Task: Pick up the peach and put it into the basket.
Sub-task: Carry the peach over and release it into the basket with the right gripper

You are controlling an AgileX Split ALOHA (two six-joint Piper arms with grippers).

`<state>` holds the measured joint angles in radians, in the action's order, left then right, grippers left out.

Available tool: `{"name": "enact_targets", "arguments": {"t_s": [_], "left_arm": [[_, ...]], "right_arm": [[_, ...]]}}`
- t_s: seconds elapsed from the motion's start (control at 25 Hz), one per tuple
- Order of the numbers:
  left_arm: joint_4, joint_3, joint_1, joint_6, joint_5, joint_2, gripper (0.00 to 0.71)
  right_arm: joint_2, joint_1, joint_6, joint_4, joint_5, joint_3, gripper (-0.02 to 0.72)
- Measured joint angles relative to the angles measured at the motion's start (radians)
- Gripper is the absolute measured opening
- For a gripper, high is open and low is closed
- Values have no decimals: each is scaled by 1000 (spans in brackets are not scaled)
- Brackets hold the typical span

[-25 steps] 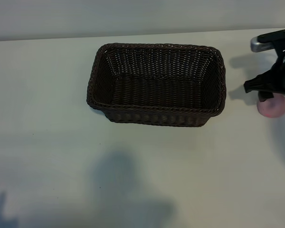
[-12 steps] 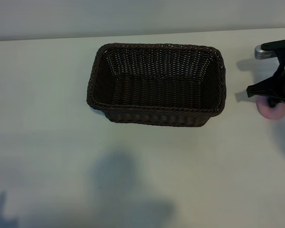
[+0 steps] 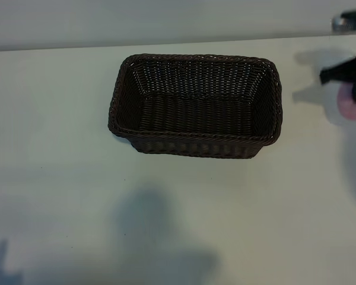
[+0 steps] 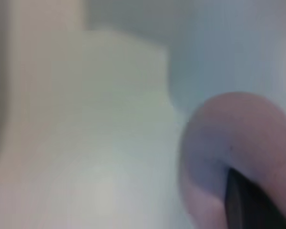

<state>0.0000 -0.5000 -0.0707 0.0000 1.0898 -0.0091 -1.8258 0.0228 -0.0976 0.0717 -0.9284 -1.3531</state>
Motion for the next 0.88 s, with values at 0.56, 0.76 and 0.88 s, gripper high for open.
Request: {"name": "enact_targets", "arguments": {"t_s": [0.56, 0.76, 0.88], "left_arm": [[0, 0, -1, 0, 0, 0, 592], [0, 0, -1, 0, 0, 0, 592], [0, 0, -1, 0, 0, 0, 591]], "right_arm": [[74, 172, 74, -140, -137, -198, 52], [69, 350, 59, -148, -109, -212, 52], [43, 420, 53, -152, -83, -213, 52]]}}
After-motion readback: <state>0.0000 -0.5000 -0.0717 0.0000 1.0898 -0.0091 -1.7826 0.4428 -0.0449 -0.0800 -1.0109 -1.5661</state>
